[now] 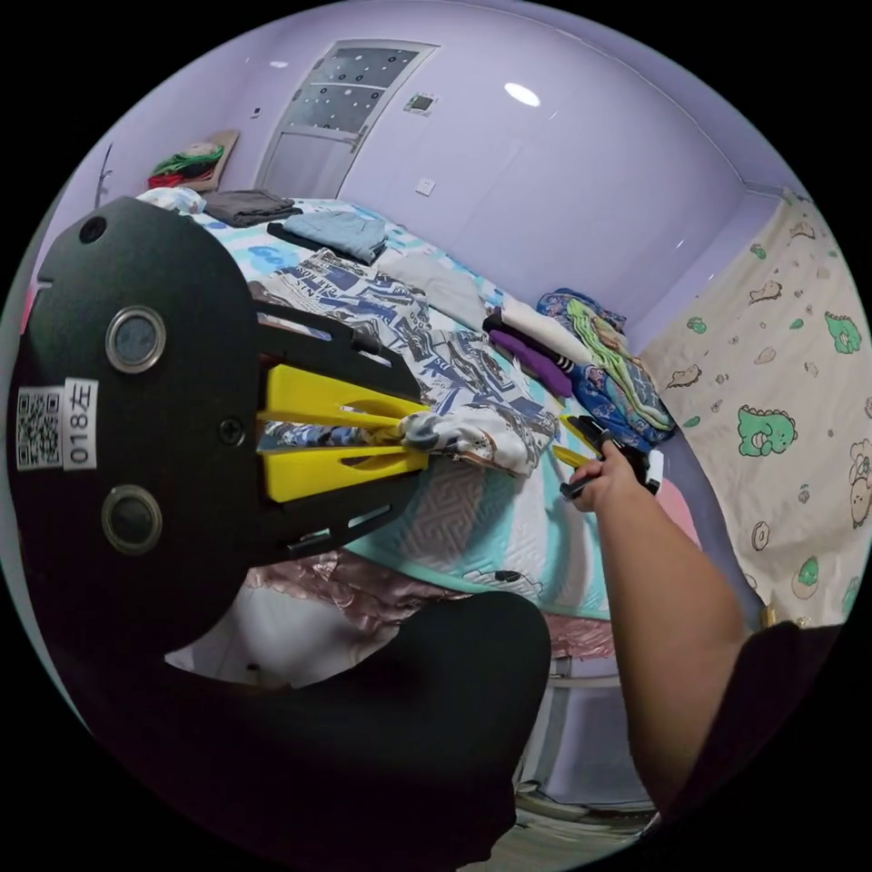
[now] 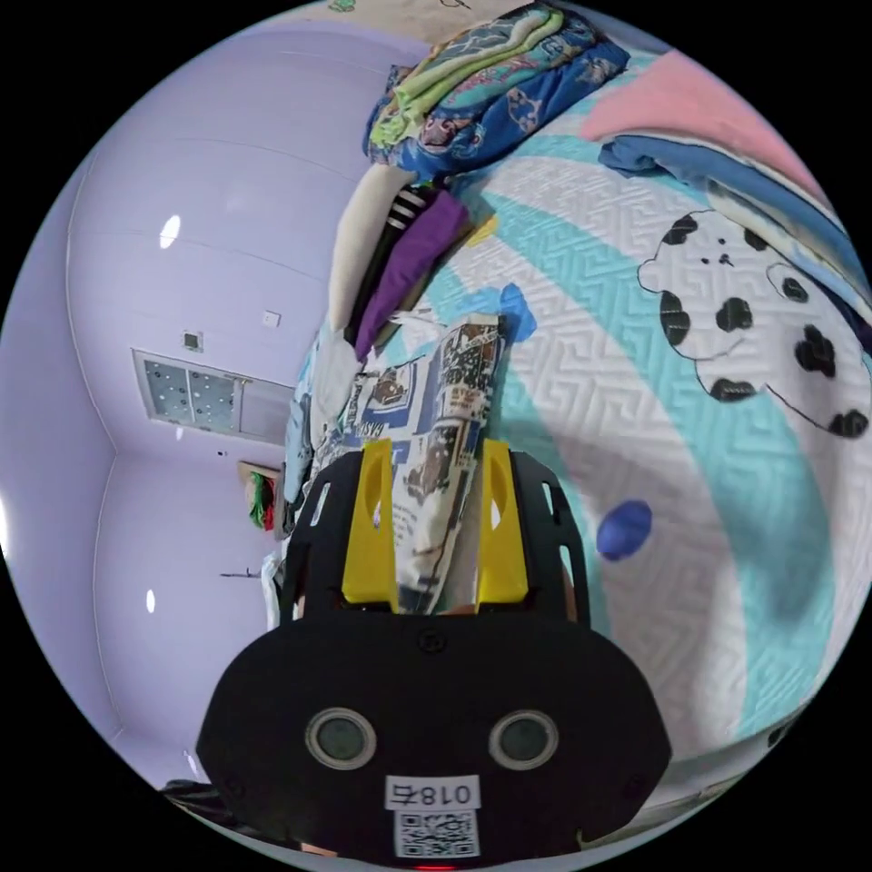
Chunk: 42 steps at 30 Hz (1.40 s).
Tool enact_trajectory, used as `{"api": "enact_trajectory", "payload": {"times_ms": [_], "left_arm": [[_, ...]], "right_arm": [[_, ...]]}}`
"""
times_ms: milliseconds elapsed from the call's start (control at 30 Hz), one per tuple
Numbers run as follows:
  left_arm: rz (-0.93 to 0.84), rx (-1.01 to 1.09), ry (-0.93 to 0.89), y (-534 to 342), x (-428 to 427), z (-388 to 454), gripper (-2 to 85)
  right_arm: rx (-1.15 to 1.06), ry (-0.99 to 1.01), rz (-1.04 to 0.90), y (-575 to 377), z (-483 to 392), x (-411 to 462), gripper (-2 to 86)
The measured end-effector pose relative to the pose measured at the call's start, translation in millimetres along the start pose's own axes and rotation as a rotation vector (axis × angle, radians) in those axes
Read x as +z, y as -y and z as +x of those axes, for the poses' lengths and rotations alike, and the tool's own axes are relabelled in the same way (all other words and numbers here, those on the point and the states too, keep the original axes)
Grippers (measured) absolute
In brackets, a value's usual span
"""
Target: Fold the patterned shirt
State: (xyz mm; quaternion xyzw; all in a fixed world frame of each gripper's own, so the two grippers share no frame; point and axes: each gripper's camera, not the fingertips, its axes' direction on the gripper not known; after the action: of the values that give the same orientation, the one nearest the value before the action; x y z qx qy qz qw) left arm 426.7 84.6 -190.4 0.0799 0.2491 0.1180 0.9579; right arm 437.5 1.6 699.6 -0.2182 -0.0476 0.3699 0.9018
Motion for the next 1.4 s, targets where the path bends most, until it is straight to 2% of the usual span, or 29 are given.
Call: {"api": "enact_trajectory", "payload": {"times_ms": [167,400,467,533,600,767,833,967,1133,1233,1400], "left_arm": [[0.009,-0.076,-0.04,-21.1,9.9,-26.5,2.0],[0.029,-0.165,-0.081,-55.4,23.2,-51.3,2.3],[0.019,-0.171,-0.09,-68.4,31.1,-54.5,2.2],[0.01,-0.17,-0.089,-78.5,37.2,-55.2,2.2],[0.001,-0.169,-0.094,-88.5,43.2,-56.0,2.3],[0.025,-0.197,-0.107,-113.2,60.3,-63.1,2.8],[0.029,-0.232,-0.142,-123.6,74.4,-66.5,2.9],[0.038,-0.418,-0.257,-173.7,109.1,-86.1,3.1],[0.167,-0.635,-0.314,-258.2,122.2,-117.6,3.1],[0.272,-0.84,-0.369,-324.9,133.6,-140.1,3.3],[0.363,-1.265,-0.496,-451.5,165.7,-169.7,3.9]], "right_arm": [[0.077,0.063,0.001,4.9,4.2,14.5,13.6],[0.033,0.247,0.015,-5.3,-2.4,19.4,13.9],[0.008,0.229,-0.011,-3.1,-14.8,26.1,13.2],[-0.023,0.204,-0.041,-2.1,-29.9,31.0,7.3],[-0.041,0.114,0.019,-6.0,-55.0,20.3,1.3],[-0.105,0.109,0.203,-17.1,-102.1,-29.2,-0.3],[-0.087,0.068,0.207,-18.9,-110.6,-35.8,-0.4],[-0.037,0.107,0.182,-24.1,-132.7,-31.3,-0.5],[-0.187,0.1,0.16,-27.2,-230.8,1.8,-0.4],[-0.337,0.053,0.11,-32.3,-325.2,50.1,-0.4],[-0.64,-0.057,-0.087,-73.6,-501.6,199.7,-0.3]]}}
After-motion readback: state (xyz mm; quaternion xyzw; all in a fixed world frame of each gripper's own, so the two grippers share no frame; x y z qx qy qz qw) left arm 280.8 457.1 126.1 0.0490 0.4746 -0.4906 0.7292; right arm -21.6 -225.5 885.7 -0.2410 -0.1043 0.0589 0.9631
